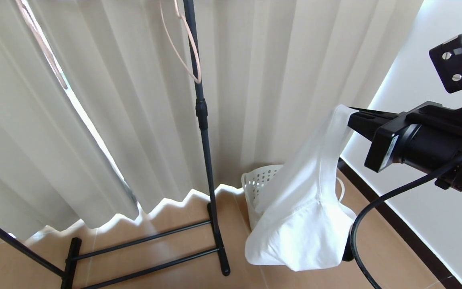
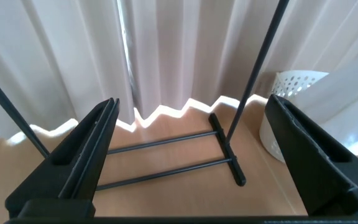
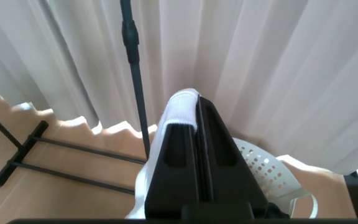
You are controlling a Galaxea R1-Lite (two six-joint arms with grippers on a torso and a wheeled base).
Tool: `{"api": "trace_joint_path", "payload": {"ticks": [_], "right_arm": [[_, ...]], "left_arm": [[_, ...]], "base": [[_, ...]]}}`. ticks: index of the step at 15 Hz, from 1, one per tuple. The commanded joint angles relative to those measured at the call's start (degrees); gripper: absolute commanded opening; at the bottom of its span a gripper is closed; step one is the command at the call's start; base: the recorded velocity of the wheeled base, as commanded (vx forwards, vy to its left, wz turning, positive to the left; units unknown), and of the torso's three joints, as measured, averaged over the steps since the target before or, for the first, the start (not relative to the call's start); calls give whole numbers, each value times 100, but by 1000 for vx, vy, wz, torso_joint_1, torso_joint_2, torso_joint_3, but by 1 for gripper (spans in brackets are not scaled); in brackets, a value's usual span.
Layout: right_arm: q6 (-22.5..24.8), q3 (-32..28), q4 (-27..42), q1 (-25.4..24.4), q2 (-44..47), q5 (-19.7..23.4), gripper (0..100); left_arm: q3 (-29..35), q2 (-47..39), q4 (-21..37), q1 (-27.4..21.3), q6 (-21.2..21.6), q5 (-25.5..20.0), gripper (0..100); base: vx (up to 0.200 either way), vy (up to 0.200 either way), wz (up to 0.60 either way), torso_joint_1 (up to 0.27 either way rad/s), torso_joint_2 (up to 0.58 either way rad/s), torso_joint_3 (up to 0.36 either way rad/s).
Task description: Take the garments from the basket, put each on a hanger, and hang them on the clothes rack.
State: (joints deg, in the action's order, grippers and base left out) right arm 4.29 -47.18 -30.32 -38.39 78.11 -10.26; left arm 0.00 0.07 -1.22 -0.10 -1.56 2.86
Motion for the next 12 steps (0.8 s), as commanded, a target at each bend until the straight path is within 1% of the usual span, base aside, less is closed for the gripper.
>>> {"api": "trace_joint_path", "payload": {"ticks": [1,5,12], "right_arm": [[2,7,0,-2,12,-2,0],[2,7,0,-2,12,-2,0],[2,7,0,-2,12,-2,0]], "left_arm": [[0,-7,-1,1,-2,4,100],[0,-7,-10,1,-2,4,100],[0,-7,-10,1,-2,4,100]], "base": [[0,0,0,119,-481,-286],[0,0,0,152,-475,-272],[0,0,0,183,-507,-145]]}}
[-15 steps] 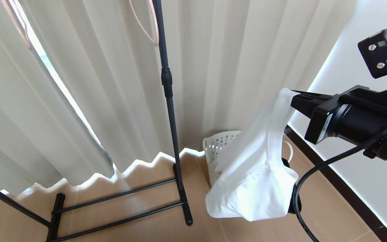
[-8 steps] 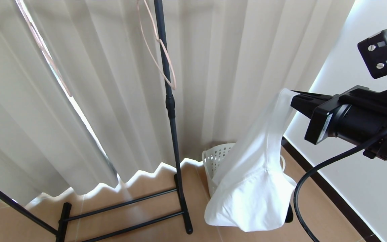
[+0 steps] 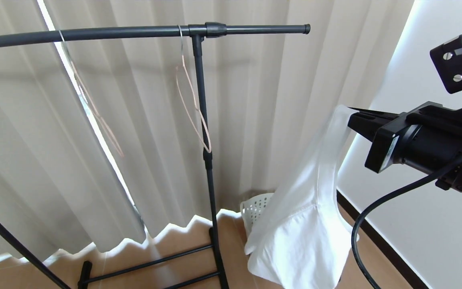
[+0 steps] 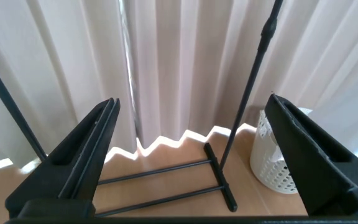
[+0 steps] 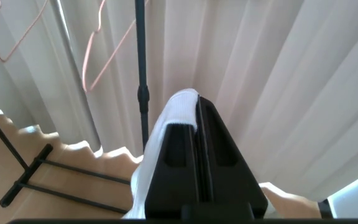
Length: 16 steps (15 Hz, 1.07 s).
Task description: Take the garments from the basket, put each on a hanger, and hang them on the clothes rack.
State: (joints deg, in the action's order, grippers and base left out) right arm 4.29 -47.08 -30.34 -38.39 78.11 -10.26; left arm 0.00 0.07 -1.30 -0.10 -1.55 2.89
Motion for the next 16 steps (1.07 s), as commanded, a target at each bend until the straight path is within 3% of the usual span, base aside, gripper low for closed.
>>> {"api": "trace_joint_path", "payload": {"ticks": [1,11,16], "right_arm": [[2,-3,2,-2,12,-2,0],[2,-3,2,-2,12,-2,0],[2,-3,2,7,21,-2,0]], "left_arm": [[0,-7,7,1,-3,1,100],[0,-7,7,1,-3,1,100],[0,-7,-1,1,-3,1,100]], "base": [[0,0,0,207,-525,-261],[0,0,0,243,-559,-314],[0,0,0,176,-396,-119]]}}
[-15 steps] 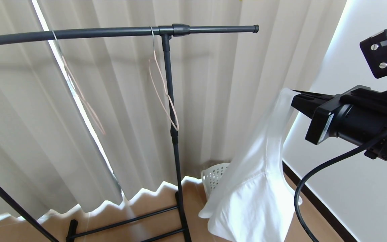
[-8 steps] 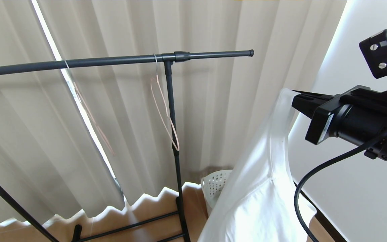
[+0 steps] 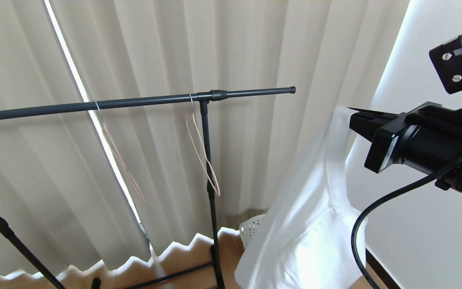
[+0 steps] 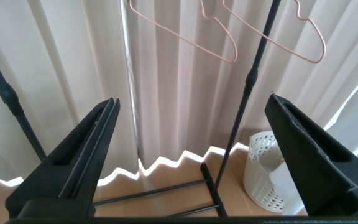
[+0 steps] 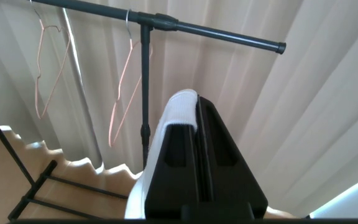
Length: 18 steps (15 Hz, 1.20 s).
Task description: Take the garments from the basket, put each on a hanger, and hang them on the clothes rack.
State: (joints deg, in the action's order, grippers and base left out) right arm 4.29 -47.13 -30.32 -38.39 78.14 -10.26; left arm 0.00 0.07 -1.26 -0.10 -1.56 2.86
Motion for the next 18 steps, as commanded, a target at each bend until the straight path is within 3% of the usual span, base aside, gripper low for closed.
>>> {"api": "trace_joint_path", "payload": {"ticks": [1,15,18], "right_arm": [[2,2,0,-2,17,-2,0],[379,213,-9,-2,-115,-19,0],[362,213,-9,7,-141,-2,0]], "left_arm": [[0,-7,-6,1,-2,4,100],[0,-7,-15,1,15,12,100],[0,-7,-15,1,68,-5,100]], "base": [[0,0,0,168,-378,-168],[0,0,0,139,-297,-156],[0,0,600,7,-1,-1]]}}
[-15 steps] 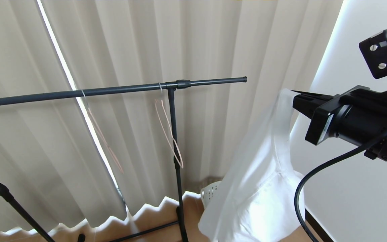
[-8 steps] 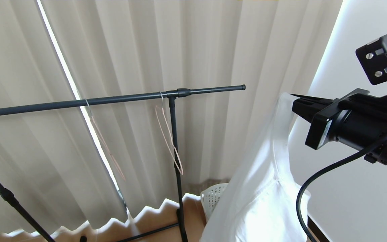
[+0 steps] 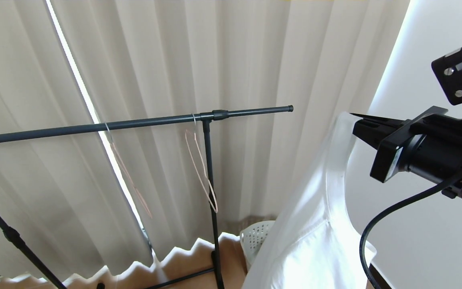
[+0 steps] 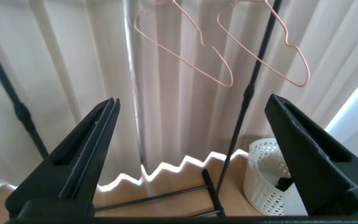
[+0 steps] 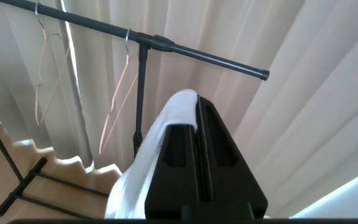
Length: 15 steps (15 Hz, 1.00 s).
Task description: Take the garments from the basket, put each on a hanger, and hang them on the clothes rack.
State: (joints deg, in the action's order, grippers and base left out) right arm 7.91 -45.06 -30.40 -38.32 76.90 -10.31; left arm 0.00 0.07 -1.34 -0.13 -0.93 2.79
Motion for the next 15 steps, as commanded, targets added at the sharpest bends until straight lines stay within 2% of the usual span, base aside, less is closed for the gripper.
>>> {"api": "trace_joint_path", "payload": {"ticks": [1,5,8,13,15], "right_arm": [[0,6,-1,-1,-17,3,0],[17,94,-1,-1,-8,3,0],[17,85,-1,-1,-26,3,0],[17,102,-1,-1,-26,3,0],[17,102,-1,-1,-26,3,0]], "left_arm": [[0,-7,2,5,-4,11,100],[0,-7,2,5,-13,2,100],[0,-7,2,5,-4,-7,100],[0,-7,2,5,-13,-15,100],[0,-7,2,5,-13,-15,100]], "base": [[0,0,600,-2,-7,2],[0,0,600,8,2,-1],[0,0,0,0,0,0],[-200,0,0,7,1,1],[-100,200,0,-19,5,12]]}}
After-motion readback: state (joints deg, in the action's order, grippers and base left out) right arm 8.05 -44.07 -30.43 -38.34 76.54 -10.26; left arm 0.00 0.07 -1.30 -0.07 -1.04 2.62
